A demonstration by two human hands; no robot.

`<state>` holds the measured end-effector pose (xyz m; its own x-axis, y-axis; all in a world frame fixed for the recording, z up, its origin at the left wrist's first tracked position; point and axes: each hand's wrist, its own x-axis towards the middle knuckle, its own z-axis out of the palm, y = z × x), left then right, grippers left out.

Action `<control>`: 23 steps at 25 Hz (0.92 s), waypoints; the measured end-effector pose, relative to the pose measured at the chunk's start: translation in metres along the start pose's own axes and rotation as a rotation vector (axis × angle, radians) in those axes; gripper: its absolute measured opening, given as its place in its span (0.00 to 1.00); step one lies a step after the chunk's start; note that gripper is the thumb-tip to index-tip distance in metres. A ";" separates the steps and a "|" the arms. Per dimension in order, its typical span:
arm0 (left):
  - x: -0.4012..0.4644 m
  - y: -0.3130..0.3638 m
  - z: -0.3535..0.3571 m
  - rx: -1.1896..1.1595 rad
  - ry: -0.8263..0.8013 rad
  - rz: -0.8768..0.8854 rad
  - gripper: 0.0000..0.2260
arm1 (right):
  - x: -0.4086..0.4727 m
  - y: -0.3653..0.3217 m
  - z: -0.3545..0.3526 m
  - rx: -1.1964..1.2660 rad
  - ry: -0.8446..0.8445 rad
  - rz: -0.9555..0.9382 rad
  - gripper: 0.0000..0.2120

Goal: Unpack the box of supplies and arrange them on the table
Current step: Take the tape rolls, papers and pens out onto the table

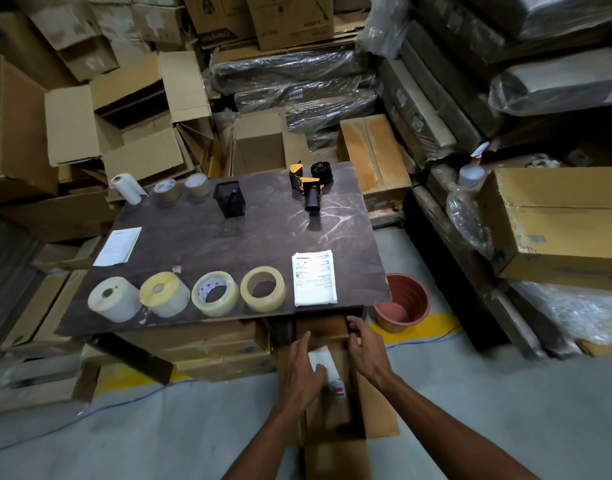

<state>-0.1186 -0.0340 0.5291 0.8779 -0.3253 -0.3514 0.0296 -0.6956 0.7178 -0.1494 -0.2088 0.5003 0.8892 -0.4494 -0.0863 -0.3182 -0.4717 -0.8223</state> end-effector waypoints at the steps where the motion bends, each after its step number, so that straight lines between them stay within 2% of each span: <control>1: -0.008 -0.004 0.004 0.002 -0.016 -0.011 0.32 | -0.010 0.003 -0.002 -0.018 -0.022 0.001 0.18; 13: -0.087 -0.048 0.040 -0.062 -0.090 -0.162 0.20 | -0.106 0.043 -0.001 -0.181 -0.347 0.062 0.21; 17: -0.091 -0.066 0.048 -0.051 -0.074 -0.167 0.16 | -0.112 0.057 0.006 -0.174 -0.391 0.136 0.21; 23: -0.065 -0.099 0.065 -0.042 -0.175 -0.214 0.20 | -0.114 0.079 0.034 -0.205 -0.389 0.193 0.17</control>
<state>-0.2099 0.0141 0.4423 0.7539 -0.2819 -0.5935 0.2285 -0.7344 0.6391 -0.2643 -0.1692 0.4260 0.8522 -0.2443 -0.4627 -0.5128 -0.5656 -0.6459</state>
